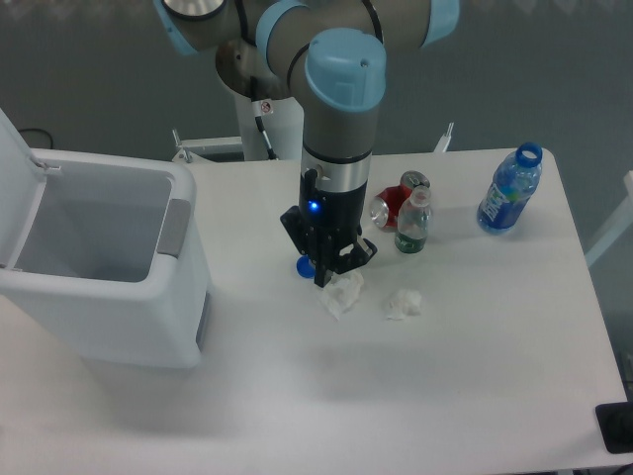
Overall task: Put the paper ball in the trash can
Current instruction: 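Close the gripper on the crumpled white paper ball on the table, then lift the held paper ball up off the table, then carry the paper ball over the open white trash bin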
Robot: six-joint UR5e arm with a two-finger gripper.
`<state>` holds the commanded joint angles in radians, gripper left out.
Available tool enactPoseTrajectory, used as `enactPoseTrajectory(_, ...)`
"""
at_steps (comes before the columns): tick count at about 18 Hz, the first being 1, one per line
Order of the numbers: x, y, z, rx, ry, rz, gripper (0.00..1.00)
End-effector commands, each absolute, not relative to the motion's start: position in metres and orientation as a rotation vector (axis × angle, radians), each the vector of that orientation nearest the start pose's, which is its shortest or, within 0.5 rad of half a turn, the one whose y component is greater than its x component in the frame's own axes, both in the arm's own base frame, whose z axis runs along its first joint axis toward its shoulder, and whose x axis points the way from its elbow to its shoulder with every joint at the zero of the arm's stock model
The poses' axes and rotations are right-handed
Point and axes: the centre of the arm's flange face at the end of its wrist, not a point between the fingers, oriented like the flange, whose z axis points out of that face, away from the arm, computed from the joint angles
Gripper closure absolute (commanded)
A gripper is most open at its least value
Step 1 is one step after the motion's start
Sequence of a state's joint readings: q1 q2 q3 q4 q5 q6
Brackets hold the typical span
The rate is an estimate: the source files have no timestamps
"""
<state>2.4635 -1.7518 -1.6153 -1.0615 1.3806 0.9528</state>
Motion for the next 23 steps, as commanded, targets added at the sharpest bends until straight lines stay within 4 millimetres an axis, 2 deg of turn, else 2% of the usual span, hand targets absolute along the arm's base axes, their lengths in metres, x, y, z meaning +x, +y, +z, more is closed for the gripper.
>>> enactPoseTrajectory(3, -0.353, 0.482, 0.452, -2.782, -0.046, 0.177, 1.0)
enactPoseTrajectory(6, -0.345, 0.471, 0.475, -2.743, -0.183, 0.189, 1.0)
enactPoseTrajectory(11, -0.325, 0.457, 0.514, -2.648, -0.419, 0.197, 1.0)
enactPoseTrajectory(13, -0.312, 0.453, 0.531, -2.609, -0.45, 0.191, 1.0)
enactPoseTrajectory(18, -0.276, 0.447, 0.569, -2.45, -0.564, 0.037, 1.0)
enactPoseTrajectory(20, -0.262, 0.451, 0.575, -2.429, -0.534, -0.007, 1.0)
enactPoseTrajectory(23, -0.227, 0.47, 0.577, -2.431, -0.425, -0.065, 1.0)
